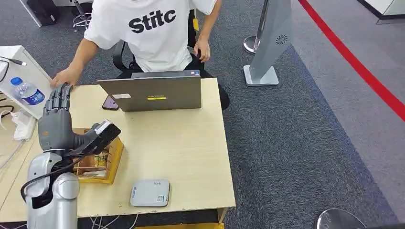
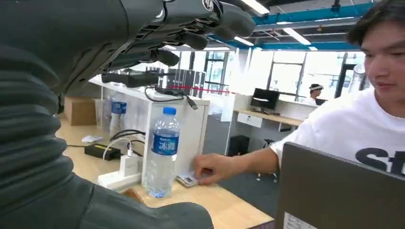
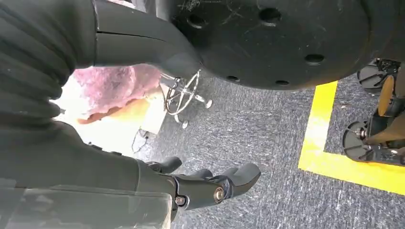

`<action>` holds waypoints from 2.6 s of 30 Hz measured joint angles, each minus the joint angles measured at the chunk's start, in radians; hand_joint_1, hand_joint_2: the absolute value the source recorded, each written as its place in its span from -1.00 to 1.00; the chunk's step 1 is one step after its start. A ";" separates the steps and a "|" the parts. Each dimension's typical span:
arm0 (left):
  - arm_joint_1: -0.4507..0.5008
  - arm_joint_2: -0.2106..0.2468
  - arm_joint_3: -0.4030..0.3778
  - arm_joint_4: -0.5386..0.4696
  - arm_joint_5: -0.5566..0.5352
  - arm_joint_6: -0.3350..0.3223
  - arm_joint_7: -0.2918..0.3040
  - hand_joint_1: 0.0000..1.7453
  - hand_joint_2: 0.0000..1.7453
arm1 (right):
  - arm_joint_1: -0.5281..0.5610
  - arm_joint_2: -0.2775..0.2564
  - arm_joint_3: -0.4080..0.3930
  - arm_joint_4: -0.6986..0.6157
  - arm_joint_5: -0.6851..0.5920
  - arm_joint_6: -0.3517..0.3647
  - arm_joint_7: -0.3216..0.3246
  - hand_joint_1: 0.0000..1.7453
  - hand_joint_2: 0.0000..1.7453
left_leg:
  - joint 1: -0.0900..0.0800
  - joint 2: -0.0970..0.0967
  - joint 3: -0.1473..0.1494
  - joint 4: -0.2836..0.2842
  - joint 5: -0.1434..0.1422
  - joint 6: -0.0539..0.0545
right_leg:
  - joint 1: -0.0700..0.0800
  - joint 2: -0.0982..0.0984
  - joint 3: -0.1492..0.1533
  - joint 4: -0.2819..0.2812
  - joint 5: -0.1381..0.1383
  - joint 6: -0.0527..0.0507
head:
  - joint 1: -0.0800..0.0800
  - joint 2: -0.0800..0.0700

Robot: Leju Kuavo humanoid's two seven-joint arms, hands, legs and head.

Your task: Pass the card to the sensor for recognition and then transmit it.

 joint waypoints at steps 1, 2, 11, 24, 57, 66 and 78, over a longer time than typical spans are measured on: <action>0.007 -0.002 -0.003 -0.011 0.010 -0.019 -0.005 -1.00 1.00 | 0.000 0.000 0.003 0.000 -0.003 -0.001 0.000 -1.00 1.00 | 0.000 0.000 0.000 0.000 0.000 0.000 | 0.000 0.000 0.000 0.000 0.000 0.000 | 0.000 0.000; 0.013 -0.002 -0.009 -0.019 0.017 -0.034 -0.009 -1.00 1.00 | 0.000 0.000 0.003 0.000 -0.010 -0.002 0.000 -1.00 1.00 | 0.000 0.000 0.000 0.000 0.000 0.000 | 0.000 0.000 0.000 0.000 0.000 0.000 | 0.000 0.000; 0.077 0.056 -0.151 -0.073 0.037 -0.127 -0.015 -1.00 1.00 | 0.000 0.000 0.012 0.005 -0.050 -0.004 -0.003 -1.00 1.00 | 0.000 0.000 0.000 0.000 0.000 0.000 | 0.000 0.000 0.000 0.000 0.000 0.000 | 0.000 0.000; 0.084 0.087 -0.187 -0.082 0.044 -0.131 -0.014 -1.00 1.00 | 0.000 0.000 0.020 0.008 -0.050 -0.004 -0.003 -1.00 1.00 | 0.000 0.000 0.000 0.000 0.000 0.000 | 0.000 0.000 0.000 0.000 0.000 0.000 | 0.000 0.000; 0.085 0.096 -0.199 -0.082 0.044 -0.131 -0.014 -1.00 1.00 | 0.000 0.000 0.021 0.009 -0.050 -0.004 -0.003 -1.00 1.00 | 0.000 0.000 0.000 0.000 0.000 0.000 | 0.000 0.000 0.000 0.000 0.000 0.000 | 0.000 0.000; 0.195 0.212 -0.233 -0.154 0.044 -0.287 0.015 -1.00 1.00 | 0.000 0.000 0.020 0.010 -0.089 -0.011 -0.009 -1.00 1.00 | 0.000 0.007 -0.002 -0.004 -0.006 -0.005 | 0.000 0.008 0.006 0.001 -0.002 -0.002 | 0.005 0.000; 0.551 0.530 -0.218 -0.294 0.090 -0.148 -0.022 -1.00 1.00 | 0.015 0.000 0.020 0.016 -0.106 -0.014 -0.024 -1.00 1.00 | 0.001 0.000 0.011 -0.003 -0.010 -0.004 | 0.001 0.001 0.010 0.001 -0.013 -0.003 | -0.003 0.000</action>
